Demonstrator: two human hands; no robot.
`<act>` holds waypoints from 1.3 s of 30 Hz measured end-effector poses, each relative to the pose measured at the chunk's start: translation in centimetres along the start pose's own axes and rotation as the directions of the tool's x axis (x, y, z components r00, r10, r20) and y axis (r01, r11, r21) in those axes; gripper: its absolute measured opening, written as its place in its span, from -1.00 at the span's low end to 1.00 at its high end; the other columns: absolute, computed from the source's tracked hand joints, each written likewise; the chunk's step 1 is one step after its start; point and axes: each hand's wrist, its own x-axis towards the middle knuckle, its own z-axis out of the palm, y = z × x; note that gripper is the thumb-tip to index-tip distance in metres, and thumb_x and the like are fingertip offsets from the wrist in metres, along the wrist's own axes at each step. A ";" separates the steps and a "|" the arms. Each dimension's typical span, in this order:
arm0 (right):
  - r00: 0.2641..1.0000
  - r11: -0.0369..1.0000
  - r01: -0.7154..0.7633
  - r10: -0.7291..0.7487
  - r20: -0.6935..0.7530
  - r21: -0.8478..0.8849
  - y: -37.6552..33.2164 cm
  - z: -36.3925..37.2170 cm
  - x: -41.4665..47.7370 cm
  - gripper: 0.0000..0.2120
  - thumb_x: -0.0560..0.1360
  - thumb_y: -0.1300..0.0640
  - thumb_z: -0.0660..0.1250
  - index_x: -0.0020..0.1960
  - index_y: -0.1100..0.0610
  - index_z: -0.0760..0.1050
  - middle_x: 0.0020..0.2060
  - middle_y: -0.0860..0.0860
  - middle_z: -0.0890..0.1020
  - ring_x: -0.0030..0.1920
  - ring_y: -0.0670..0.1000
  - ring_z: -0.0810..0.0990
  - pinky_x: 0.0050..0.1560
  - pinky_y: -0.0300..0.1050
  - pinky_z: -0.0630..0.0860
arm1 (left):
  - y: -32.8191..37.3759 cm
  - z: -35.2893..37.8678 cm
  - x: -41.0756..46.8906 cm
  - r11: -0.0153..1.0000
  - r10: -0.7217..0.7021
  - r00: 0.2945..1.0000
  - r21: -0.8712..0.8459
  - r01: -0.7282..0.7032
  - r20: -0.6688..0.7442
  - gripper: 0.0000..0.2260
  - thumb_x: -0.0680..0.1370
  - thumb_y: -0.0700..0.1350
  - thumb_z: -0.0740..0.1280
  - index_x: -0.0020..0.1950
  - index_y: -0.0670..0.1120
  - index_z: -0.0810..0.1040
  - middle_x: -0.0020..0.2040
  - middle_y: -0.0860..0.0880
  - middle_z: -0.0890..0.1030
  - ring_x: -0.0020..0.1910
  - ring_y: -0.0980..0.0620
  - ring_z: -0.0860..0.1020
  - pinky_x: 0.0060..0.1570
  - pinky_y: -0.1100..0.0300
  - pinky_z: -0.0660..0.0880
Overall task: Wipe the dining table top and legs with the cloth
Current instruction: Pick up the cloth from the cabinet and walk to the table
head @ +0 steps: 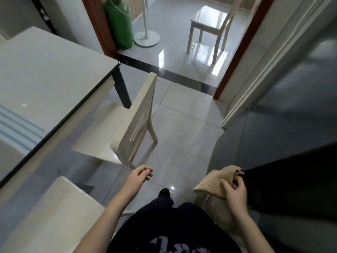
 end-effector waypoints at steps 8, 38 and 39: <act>0.998 1.000 0.029 -0.029 0.050 0.003 -10.6 6.6 14.1 -0.78 0.48 0.34 0.37 0.11 0.30 0.47 -0.07 0.10 0.59 -0.12 -0.04 0.53 -0.32 -0.54 0.41 | 7.2 0.8 8.7 1.000 -0.013 1.000 -0.003 0.013 -0.029 -0.89 0.56 -0.18 0.26 -0.11 -0.12 0.56 -0.17 -0.10 0.61 -0.22 0.06 0.55 -0.18 0.32 0.47; 0.968 0.960 0.000 0.069 0.240 -0.279 -33.6 13.4 67.5 -0.88 0.45 0.35 0.34 -0.03 0.26 0.48 -0.19 0.17 0.61 -0.17 0.12 0.54 -0.17 -0.06 0.41 | 32.9 10.4 51.2 0.966 -0.239 0.923 -0.171 0.194 -0.300 -0.75 0.40 0.05 0.22 -0.12 -0.03 0.61 -0.18 -0.01 0.67 -0.20 0.03 0.58 -0.12 0.12 0.45; 0.968 0.958 0.019 0.055 0.247 -0.287 -34.7 14.5 69.1 -0.90 0.45 0.33 0.35 -0.05 0.25 0.48 -0.22 0.16 0.60 -0.19 0.12 0.53 -0.18 -0.05 0.40 | 33.6 10.1 52.8 0.962 -0.249 0.916 -0.190 0.196 -0.314 -0.75 0.40 0.05 0.22 -0.12 -0.05 0.61 -0.19 -0.02 0.67 -0.21 0.03 0.58 -0.13 0.13 0.45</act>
